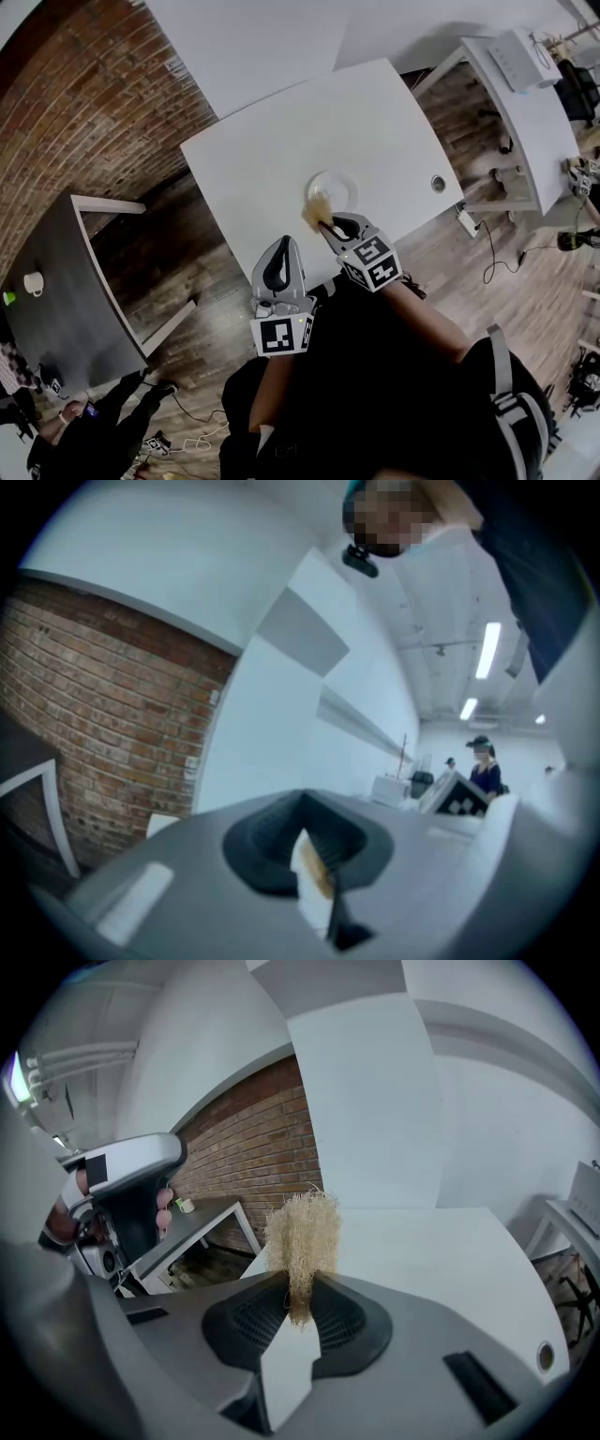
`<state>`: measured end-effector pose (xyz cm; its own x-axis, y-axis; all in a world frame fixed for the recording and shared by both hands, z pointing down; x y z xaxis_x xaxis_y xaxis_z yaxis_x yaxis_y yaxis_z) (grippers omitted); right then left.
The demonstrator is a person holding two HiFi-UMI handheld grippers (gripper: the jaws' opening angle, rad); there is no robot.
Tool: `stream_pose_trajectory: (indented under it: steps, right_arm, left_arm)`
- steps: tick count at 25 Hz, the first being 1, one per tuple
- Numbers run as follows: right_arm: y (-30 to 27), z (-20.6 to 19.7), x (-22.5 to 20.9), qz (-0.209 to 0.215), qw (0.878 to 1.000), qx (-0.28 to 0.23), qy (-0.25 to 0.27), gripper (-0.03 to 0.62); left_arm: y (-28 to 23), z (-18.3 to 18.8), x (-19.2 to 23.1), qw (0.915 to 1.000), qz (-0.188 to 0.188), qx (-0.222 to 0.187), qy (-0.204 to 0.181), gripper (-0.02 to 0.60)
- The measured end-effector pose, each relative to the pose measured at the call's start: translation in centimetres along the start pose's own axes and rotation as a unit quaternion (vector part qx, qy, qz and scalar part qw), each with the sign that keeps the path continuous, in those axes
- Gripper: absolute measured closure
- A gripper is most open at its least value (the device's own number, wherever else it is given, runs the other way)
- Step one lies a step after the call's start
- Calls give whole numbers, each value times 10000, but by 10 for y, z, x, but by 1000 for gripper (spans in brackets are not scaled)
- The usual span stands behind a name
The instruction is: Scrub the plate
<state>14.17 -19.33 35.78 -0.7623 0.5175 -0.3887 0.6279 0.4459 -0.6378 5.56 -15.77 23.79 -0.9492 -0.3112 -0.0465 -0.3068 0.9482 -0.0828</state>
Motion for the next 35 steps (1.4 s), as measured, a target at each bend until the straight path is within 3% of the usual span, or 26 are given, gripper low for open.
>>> stream_pose_trajectory:
  steps: [7, 21, 35]
  right_arm:
    - [33, 7, 6, -17, 9993, -373, 2, 533]
    - [78, 37, -18, 357, 9948, -929, 236, 533]
    - [124, 25, -36, 594, 9892, -1309, 274, 533]
  left_arm:
    - [11, 9, -11, 9999, 27, -148, 66, 578]
    - [19, 29, -31, 9976, 678, -49, -147, 578]
    - [20, 39, -79, 9974, 677, -30, -263, 578]
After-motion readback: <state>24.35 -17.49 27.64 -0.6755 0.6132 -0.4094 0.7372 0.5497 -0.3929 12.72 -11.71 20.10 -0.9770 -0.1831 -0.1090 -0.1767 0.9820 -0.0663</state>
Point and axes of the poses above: the fingertips, and each gripper's own axes: y backward along the fingers, x to its left, z out of its top, the point moved 1 cm from there along y, backward along the fingers, and after that the axes turned 15 degrees about -y, right-handed, at the moved point
